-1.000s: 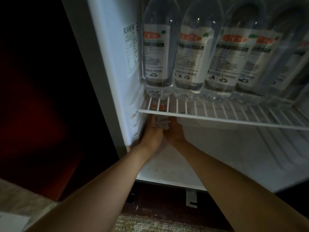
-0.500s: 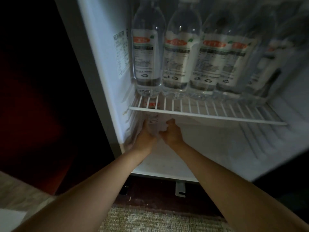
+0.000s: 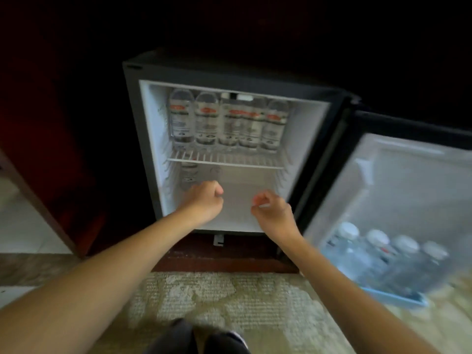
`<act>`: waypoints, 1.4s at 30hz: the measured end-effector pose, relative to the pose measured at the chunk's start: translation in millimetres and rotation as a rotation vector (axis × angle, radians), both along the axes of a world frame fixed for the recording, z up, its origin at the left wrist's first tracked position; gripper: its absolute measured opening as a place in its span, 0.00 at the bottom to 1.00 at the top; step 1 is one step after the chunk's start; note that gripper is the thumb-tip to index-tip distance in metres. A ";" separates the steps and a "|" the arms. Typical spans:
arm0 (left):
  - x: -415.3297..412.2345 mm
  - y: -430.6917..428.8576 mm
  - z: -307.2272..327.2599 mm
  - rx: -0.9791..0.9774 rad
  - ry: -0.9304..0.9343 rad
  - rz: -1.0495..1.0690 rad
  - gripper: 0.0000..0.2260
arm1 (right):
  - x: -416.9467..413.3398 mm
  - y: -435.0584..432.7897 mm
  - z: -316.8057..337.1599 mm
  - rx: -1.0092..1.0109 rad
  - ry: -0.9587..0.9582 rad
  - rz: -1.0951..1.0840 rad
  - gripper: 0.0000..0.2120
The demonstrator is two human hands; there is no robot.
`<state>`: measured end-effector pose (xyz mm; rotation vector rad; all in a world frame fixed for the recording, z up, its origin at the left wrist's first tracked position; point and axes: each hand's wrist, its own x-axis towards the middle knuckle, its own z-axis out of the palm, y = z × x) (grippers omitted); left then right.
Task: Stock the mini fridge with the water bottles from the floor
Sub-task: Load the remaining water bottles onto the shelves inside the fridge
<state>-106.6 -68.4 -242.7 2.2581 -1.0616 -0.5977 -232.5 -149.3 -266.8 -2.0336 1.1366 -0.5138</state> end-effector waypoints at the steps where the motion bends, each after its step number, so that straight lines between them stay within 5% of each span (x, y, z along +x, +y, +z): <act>1: -17.4 2.2 12.3 -0.010 -0.010 -0.038 0.13 | -23.5 6.7 11.0 -0.001 -0.021 -0.035 0.12; 10: -223.1 15.3 51.8 -0.075 -0.037 -0.374 0.12 | -248.3 69.6 39.8 -0.002 -0.111 -0.405 0.09; 20: -436.8 65.1 -42.2 0.215 -0.038 -0.779 0.07 | -465.3 162.0 -74.2 0.324 0.038 -0.760 0.11; 24: -494.1 79.9 -65.8 0.345 -0.041 -0.903 0.16 | -519.9 171.3 -118.4 0.428 0.062 -0.885 0.17; 33: -533.2 68.7 -96.2 0.370 0.095 -0.971 0.16 | -583.2 127.7 -174.7 0.419 0.349 -0.931 0.40; 37: -527.7 62.3 -109.1 0.339 0.153 -0.930 0.13 | -595.3 100.3 -179.5 0.376 0.550 -0.778 0.30; 42: -520.0 60.9 -117.7 0.295 0.193 -0.887 0.12 | -597.5 96.1 -188.6 0.292 0.575 -0.821 0.25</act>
